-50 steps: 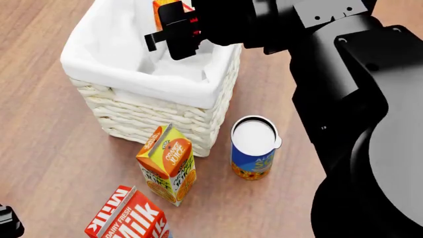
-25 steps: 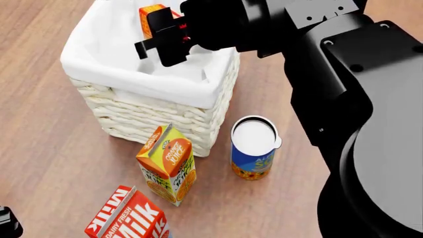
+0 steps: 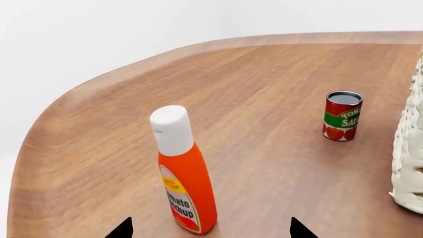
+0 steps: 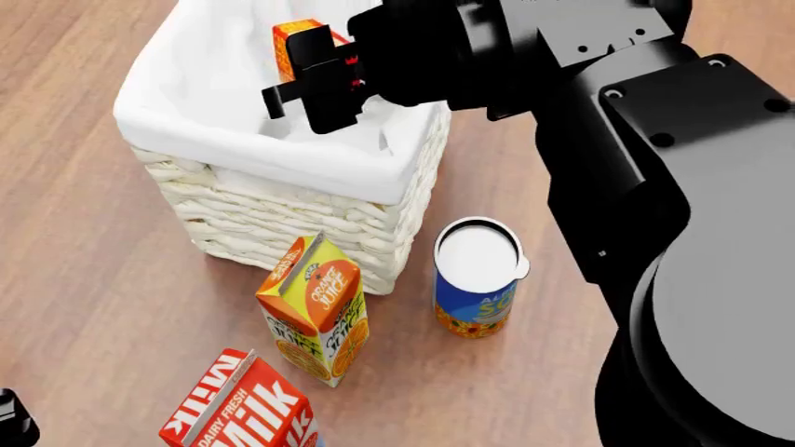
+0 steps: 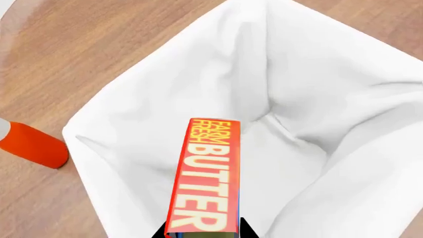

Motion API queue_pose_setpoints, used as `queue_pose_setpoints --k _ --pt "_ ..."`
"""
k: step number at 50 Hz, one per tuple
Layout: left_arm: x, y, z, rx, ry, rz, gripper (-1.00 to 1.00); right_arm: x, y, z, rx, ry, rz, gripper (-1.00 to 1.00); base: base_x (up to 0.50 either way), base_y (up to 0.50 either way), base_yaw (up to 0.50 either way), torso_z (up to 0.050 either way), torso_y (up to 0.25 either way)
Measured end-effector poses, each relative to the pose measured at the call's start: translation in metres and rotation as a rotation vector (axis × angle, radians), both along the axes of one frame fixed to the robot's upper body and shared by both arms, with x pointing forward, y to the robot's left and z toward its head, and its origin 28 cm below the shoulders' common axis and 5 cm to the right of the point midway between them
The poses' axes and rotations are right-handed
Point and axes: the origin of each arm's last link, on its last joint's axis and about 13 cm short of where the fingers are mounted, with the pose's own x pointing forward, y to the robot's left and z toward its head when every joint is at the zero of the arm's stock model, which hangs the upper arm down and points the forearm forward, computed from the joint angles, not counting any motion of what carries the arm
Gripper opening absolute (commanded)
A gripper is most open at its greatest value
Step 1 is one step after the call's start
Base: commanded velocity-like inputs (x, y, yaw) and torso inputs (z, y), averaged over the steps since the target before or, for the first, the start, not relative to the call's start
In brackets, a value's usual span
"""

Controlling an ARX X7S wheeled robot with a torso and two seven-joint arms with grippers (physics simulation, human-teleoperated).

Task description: Pick up the butter and put it in the basket.

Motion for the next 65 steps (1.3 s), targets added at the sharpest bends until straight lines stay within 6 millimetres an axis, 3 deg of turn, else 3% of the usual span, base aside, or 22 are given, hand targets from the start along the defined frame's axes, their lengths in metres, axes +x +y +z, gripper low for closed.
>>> queue_pose_setpoints --k 14,15,34,54,65 --pt "-0.002 -0.001 0.001 -0.002 -0.002 0.000 1.00 0.001 -0.001 -0.002 -0.002 0.005 -0.009 -1.00 0.00 0.00 0.00 0.000 0.001" --pt "-0.002 -0.001 0.001 -0.003 -0.003 0.000 1.00 0.001 -0.001 -0.002 -0.002 0.003 -0.010 1.00 0.00 0.00 0.00 0.000 0.010" --pt "-0.003 -0.001 0.002 -0.004 -0.006 -0.002 1.00 0.003 0.001 0.009 0.051 -0.094 -0.016 1.00 0.00 0.00 0.00 0.000 0.000" --pt "-0.003 0.000 0.003 0.000 -0.013 -0.006 1.00 0.014 -0.002 0.029 0.070 -0.426 -0.061 1.00 0.00 0.00 0.00 0.000 0.000" --pt "-0.005 0.000 0.006 -0.001 -0.027 -0.014 1.00 0.005 -0.006 0.030 0.040 -0.616 -0.094 1.00 0.00 0.00 0.00 0.000 0.000"
